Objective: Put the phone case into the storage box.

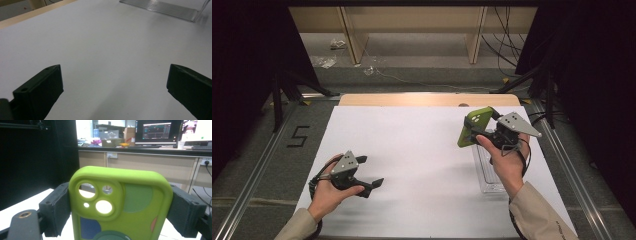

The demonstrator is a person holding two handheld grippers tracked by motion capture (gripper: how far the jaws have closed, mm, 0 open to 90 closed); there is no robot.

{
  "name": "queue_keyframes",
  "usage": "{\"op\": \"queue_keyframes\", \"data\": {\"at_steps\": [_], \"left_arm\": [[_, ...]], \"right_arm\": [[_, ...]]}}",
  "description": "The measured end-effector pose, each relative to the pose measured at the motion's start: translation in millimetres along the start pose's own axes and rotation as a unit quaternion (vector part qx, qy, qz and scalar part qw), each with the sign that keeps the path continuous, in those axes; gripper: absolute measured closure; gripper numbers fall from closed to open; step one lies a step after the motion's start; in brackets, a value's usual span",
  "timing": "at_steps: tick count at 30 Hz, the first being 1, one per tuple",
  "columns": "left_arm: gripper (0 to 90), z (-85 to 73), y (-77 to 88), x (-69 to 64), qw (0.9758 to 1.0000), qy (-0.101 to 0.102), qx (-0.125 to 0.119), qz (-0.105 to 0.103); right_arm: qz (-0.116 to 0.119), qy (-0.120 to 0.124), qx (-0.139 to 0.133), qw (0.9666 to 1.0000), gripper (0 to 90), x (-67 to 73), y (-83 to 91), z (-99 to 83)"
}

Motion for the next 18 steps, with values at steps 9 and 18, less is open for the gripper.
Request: {"op": "queue_keyframes", "data": {"at_steps": [9,18], "left_arm": [[0.3,-1.9,1.7,3.2,1.0,0.003,0.0,0.004],[0.3,-2.1,1.5,3.0,1.0,0.004,0.001,0.004]], "right_arm": [[-0.013,-0.003,-0.002,0.9999,16.7,-6.9,3.9,1.4],[-0.023,-0.005,0.001,0.9997,16.7,-12.5,4.8,-0.3]]}}
Point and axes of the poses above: each handheld gripper's, and its own axes: y roughly backward along the jaws, z roughly out of its top, x roughly to its left, the point moved 1 cm from there along -y, roughly forward along the jaws, and after that the axes turned 14 degrees about z, right-handed, at the moved point
